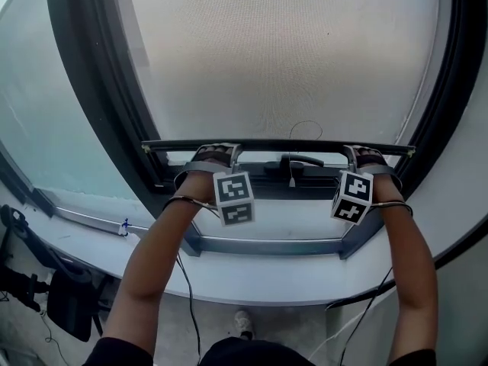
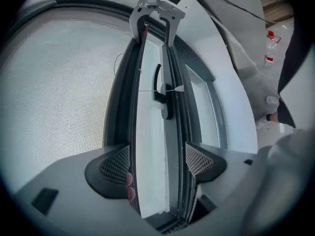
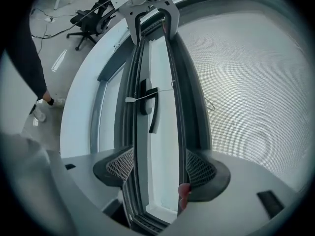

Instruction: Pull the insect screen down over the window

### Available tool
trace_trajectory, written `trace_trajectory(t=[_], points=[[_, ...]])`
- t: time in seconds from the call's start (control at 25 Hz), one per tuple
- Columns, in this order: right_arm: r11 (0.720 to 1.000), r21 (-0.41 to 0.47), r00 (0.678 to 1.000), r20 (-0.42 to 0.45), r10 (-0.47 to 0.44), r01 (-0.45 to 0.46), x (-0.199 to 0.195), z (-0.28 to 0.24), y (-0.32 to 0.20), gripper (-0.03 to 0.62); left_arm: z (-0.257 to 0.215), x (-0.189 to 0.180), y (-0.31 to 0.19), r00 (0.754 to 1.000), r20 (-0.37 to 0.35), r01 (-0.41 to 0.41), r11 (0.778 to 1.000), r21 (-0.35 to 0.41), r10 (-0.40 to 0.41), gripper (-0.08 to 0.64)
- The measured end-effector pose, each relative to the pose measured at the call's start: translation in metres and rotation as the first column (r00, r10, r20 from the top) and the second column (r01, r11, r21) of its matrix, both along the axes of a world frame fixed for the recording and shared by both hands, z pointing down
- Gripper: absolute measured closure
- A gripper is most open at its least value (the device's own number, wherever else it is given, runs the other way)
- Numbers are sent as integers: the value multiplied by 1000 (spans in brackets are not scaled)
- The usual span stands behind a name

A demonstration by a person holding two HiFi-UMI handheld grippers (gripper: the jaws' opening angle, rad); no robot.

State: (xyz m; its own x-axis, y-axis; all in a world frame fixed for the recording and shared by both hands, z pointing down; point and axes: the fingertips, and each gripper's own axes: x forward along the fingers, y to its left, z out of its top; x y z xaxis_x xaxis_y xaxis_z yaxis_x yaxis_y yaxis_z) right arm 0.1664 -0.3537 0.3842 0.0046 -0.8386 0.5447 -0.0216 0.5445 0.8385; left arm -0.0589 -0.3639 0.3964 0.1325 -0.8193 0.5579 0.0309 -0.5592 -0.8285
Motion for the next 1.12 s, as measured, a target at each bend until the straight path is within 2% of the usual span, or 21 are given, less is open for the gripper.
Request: trace_trajectory(t=[0.24, 0.56, 0.88, 1.12], points=[[1000, -24, 1000, 8, -14, 14, 1, 42, 2, 261, 42, 1, 2, 1000, -5, -7, 999, -36, 7, 202], [1000, -4, 1000, 10, -20, 20, 0, 59, 0, 261, 59, 0, -2, 1000, 15, 12, 1000, -4, -12, 202], [1000, -21, 1000, 11, -14, 14, 3, 88, 0, 261, 90, -1, 0, 999, 44, 16, 998, -53, -14, 202], [999, 31, 997, 68, -39, 37, 3, 86, -2, 261, 93, 0, -2, 999, 40, 24, 998, -50, -22, 202]])
